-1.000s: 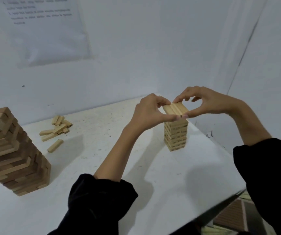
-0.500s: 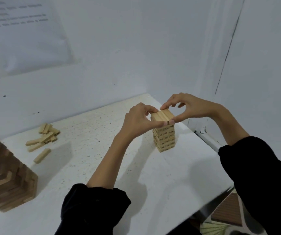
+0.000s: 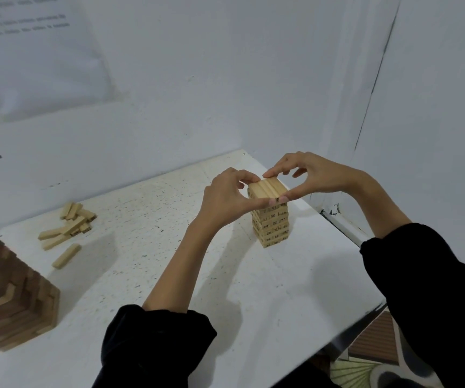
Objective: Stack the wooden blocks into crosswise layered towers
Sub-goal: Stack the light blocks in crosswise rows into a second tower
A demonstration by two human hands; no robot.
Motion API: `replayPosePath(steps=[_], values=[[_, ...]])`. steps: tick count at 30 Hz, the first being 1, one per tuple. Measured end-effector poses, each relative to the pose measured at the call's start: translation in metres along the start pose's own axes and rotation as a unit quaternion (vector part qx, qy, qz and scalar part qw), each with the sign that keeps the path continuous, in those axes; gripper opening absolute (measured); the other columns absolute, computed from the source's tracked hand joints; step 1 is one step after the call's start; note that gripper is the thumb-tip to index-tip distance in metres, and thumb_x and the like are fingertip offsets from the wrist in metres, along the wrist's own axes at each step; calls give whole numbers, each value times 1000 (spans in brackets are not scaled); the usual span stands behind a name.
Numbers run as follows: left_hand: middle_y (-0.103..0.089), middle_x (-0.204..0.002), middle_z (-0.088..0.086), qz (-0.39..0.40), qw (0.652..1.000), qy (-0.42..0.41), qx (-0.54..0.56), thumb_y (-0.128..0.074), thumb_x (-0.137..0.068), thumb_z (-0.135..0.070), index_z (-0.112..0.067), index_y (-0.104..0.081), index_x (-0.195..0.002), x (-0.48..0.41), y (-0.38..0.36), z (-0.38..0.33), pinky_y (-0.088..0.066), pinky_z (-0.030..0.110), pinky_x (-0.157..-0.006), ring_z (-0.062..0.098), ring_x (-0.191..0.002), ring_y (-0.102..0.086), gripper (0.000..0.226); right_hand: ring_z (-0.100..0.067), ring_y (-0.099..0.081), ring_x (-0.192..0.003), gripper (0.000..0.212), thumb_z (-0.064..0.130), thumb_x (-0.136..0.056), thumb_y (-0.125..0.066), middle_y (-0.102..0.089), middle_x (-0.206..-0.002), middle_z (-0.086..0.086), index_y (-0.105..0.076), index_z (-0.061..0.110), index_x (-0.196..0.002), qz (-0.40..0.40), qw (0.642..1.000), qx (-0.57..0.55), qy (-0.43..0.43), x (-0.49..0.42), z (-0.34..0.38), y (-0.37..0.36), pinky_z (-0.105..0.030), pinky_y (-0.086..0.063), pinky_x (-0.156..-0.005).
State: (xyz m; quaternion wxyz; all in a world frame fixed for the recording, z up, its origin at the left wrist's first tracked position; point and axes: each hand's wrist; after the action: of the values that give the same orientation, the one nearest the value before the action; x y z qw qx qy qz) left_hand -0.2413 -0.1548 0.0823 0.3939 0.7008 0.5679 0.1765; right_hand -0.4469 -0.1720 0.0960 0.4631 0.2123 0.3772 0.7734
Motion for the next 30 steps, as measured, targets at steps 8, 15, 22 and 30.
replayPosePath(steps=[8,15,22,30], values=[[-54,-108,-14,-7,999,0,51,-76,-69,-51,-28,-60,-117,2,6,4,-48,31,-86,5,-95,-53,55,0,-51,-103,38,50,-72,-68,-55,-110,17,-58,42,-108,-33,999,-27,3,1,7,8,-17,-40,-84],[-65,-104,-11,-42,994,11,97,-68,-82,-42,-29,-65,-106,7,39,22,-36,7,-66,3,-95,-60,28,1,-52,-102,25,38,-83,-61,-56,-108,18,-62,35,-108,-89,995,-29,20,-11,38,2,-15,-40,-84],[-65,-107,-10,-111,986,68,101,-66,-84,-39,-28,-67,-105,33,81,70,-39,12,-72,5,-99,-59,23,-8,-46,-107,29,32,-88,-62,-57,-116,8,-64,27,-116,-160,984,-9,75,-50,91,-56,-23,-36,-88],[-54,-124,6,-230,947,225,8,-66,-85,-30,-21,-66,-108,73,91,169,-33,35,-97,24,-124,-40,24,-17,-38,-118,35,25,-90,-60,-54,-121,-3,-60,20,-125,-102,992,-50,56,-115,103,-173,-15,-26,-84]])
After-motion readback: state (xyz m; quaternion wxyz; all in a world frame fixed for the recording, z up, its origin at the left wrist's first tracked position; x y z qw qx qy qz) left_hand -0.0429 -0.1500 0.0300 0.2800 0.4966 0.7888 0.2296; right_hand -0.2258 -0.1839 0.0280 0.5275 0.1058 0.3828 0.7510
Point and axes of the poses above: each hand's wrist, its own x-axis away from the middle knuckle, its own y-axis out of the back of the hand, z = x × y
